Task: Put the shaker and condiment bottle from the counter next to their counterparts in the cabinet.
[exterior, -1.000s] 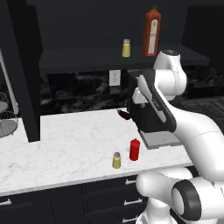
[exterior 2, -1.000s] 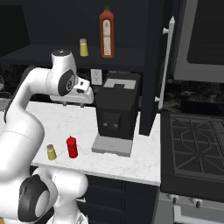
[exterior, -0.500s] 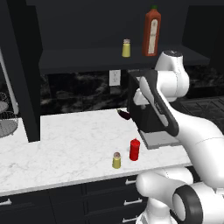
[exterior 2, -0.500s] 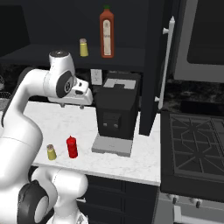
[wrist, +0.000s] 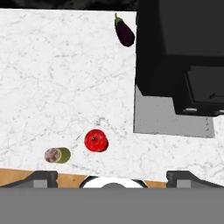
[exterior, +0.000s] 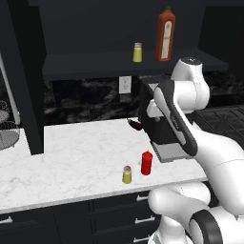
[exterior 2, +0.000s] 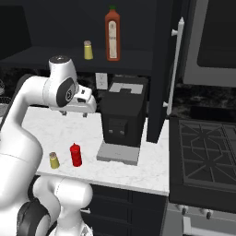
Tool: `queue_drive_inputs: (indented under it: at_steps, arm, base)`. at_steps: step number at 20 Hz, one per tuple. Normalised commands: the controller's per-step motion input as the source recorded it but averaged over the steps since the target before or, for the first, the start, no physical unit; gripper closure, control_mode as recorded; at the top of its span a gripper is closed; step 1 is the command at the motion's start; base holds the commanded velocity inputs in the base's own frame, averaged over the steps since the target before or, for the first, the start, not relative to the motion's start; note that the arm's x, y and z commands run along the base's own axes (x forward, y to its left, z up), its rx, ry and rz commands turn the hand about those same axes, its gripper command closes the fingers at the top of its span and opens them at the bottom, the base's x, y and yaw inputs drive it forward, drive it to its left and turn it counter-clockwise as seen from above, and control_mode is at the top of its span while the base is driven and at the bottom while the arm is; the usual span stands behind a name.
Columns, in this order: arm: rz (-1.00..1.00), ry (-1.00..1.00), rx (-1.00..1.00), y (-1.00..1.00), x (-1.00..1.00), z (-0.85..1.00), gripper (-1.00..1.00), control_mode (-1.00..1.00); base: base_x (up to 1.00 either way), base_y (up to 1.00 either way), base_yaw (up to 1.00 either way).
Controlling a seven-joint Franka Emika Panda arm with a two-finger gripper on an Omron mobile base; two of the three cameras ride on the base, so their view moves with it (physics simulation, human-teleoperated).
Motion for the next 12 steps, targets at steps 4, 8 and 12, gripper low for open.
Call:
queue_drive_inputs:
  at_steps: [4, 8, 12]
  arm:
    - [0.0, -0.04, 0.0, 0.03, -0.2, -0.13, -1.0, -1.0]
    - [0.0, -0.02, 0.0, 0.06, -0.26, -0.21, -1.0, -1.0]
    - [0.0, 0.0, 0.0, 0.04, -0.26, -0.26, -1.0, -1.0]
  base:
    - [0.0, 0.0, 0.0]
    - [0.0, 0.0, 0.0]
    - [0.0, 0.0, 0.0]
